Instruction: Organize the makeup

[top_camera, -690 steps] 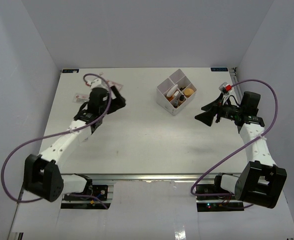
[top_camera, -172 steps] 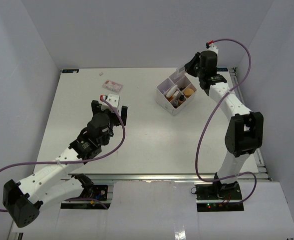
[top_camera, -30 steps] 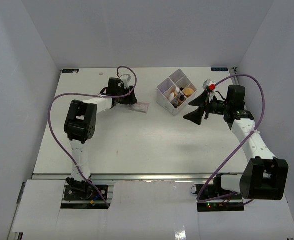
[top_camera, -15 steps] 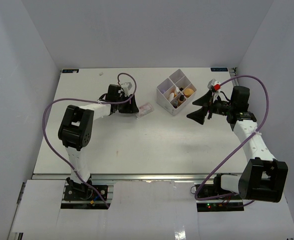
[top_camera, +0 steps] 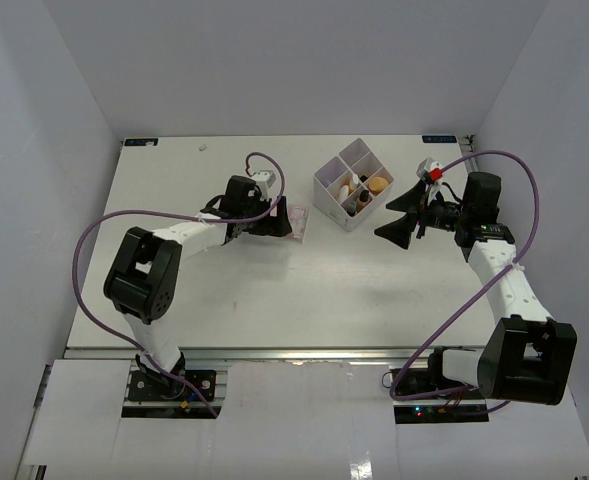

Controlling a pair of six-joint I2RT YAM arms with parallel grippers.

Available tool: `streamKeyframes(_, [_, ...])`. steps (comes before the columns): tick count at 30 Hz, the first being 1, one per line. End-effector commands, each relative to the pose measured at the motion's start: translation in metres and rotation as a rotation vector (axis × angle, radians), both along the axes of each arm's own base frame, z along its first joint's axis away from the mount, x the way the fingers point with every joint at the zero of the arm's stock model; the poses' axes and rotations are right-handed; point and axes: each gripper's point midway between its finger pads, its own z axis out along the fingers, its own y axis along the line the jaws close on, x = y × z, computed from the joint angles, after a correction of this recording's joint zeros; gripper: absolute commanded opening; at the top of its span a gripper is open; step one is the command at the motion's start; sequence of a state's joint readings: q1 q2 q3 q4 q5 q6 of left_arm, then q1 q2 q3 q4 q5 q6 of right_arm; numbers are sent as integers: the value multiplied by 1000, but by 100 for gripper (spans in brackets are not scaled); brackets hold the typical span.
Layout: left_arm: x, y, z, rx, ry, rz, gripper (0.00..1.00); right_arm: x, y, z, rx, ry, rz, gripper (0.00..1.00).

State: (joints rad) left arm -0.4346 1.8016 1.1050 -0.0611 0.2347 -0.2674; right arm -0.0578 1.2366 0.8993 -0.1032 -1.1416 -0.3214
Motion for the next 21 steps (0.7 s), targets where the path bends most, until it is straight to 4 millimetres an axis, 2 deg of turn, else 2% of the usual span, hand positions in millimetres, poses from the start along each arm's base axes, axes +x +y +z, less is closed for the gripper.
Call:
streamKeyframes(1, [15, 4, 41, -8, -105, 70, 98, -4, 1, 9, 11, -41, 22, 98])
streamKeyframes(6, [15, -12, 39, 32, -111, 110, 98, -3, 0, 6, 11, -34, 19, 98])
streamKeyframes(11, [20, -29, 30, 167, -145, 184, 98, -1, -2, 6, 10, -30, 11, 98])
streamKeyframes(21, [38, -35, 3, 340, -176, 241, 98, -1, -4, 6, 14, -25, 7, 98])
